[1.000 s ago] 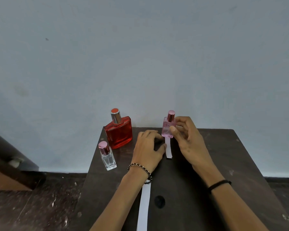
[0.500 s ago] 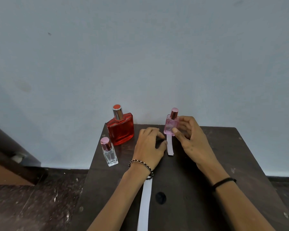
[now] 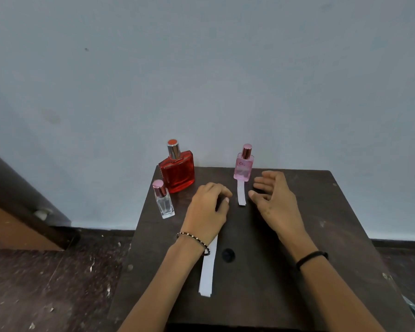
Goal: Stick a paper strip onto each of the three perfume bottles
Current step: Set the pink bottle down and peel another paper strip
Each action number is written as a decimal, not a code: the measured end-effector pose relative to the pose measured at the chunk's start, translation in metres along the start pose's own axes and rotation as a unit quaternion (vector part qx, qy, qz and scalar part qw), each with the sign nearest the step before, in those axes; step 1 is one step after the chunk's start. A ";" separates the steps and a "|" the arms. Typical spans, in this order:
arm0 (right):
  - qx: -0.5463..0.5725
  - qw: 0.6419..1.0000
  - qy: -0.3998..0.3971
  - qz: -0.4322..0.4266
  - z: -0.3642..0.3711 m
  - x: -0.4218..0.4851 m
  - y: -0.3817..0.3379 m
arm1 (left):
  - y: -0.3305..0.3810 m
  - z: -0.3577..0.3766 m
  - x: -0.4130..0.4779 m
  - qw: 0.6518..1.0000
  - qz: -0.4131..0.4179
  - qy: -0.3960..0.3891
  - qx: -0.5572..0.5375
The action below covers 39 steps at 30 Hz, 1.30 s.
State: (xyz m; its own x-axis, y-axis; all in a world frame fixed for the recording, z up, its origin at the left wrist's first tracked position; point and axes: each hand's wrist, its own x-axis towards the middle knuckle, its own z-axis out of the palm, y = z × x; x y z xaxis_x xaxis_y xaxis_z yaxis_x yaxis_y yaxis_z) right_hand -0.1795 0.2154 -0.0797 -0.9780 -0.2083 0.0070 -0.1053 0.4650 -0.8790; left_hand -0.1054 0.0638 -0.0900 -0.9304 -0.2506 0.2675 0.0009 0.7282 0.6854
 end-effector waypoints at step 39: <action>-0.263 0.892 -0.171 -0.325 0.011 -0.128 -0.024 | -0.029 -0.042 -0.081 0.994 -0.004 -0.092 -0.060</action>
State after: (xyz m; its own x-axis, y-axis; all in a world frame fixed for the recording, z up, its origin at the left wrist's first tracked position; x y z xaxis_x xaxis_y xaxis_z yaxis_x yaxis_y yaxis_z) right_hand -0.0497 0.2220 -0.0649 -0.5770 -0.7898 0.2080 -0.7880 0.4714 -0.3959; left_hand -0.0150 0.0356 -0.1032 -0.9820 -0.1263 0.1405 0.0268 0.6429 0.7655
